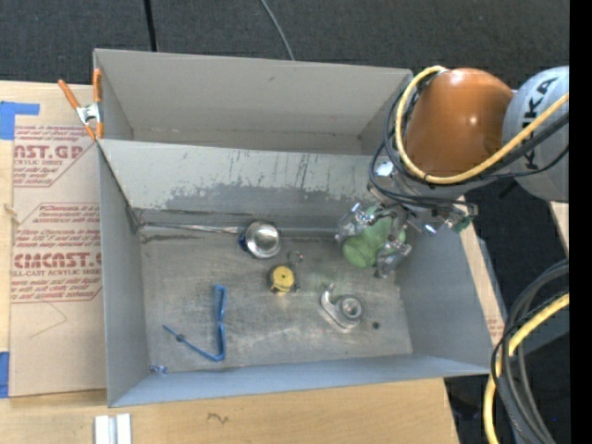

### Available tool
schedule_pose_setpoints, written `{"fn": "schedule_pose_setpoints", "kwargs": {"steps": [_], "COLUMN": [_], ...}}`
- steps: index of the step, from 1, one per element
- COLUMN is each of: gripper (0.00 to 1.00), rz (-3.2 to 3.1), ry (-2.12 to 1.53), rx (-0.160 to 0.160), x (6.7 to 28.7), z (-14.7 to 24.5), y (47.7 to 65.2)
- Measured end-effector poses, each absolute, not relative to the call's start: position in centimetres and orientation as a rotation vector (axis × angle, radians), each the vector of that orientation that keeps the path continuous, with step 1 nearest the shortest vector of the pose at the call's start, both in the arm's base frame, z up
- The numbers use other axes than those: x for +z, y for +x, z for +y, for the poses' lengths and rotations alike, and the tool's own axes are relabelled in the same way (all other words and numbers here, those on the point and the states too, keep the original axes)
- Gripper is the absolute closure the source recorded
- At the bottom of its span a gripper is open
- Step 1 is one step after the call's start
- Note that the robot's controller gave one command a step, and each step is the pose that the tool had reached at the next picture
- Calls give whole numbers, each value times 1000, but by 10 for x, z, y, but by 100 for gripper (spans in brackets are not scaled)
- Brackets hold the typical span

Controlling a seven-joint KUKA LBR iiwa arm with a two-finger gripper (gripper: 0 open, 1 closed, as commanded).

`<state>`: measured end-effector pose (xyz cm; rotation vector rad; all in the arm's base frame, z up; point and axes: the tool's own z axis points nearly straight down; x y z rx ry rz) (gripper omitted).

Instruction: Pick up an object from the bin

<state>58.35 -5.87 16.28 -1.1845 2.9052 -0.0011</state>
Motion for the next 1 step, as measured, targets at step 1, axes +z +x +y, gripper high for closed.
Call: {"fn": "schedule_pose_setpoints", "kwargs": {"steps": [1], "gripper": [100], "rz": [2904], "ry": [-1184], "rx": [-2], "x": [196], "z": [-57], "y": [585]}}
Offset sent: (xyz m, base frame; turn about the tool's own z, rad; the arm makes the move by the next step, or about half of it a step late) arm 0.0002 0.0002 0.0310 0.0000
